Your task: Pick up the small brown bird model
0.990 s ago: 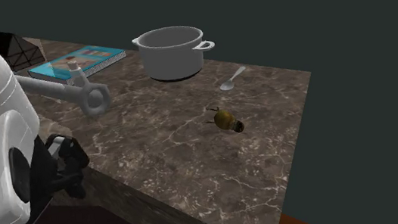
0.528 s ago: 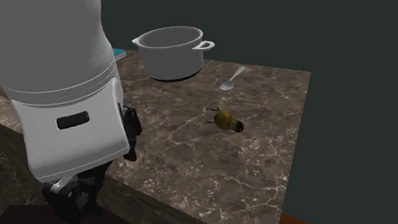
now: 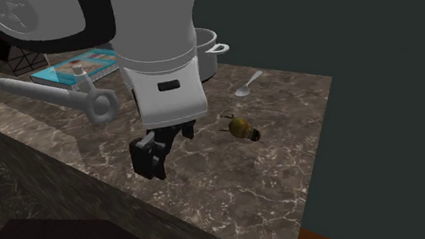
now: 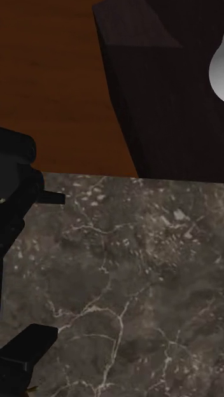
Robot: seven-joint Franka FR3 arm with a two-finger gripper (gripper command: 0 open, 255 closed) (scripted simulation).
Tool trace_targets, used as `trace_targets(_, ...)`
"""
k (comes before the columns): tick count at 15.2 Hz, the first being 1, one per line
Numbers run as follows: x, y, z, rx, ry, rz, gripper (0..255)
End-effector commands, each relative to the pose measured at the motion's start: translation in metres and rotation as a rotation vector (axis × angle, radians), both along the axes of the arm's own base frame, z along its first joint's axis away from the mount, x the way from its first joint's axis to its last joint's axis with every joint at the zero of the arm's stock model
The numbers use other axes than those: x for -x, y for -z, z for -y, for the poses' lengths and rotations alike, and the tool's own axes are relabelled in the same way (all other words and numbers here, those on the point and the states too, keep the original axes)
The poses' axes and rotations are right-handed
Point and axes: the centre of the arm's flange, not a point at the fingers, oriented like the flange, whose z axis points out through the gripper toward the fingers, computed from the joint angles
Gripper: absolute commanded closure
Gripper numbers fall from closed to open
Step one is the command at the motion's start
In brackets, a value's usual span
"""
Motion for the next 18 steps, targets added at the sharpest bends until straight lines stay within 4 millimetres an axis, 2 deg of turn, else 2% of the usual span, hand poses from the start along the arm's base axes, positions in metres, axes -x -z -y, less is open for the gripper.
trace_targets(1, -0.016, 0.001, -0.018, -0.008, 0.039, 0.003, 0)
trace_targets(12, -0.113, 0.010, -0.109, -0.046, 0.239, 0.018, 0)
trace_targets(13, -0.116, 0.010, -0.111, -0.047, 0.244, 0.019, 0)
trace_targets(18, -0.116, 0.036, -0.111, -0.047, 0.244, 0.019, 0)
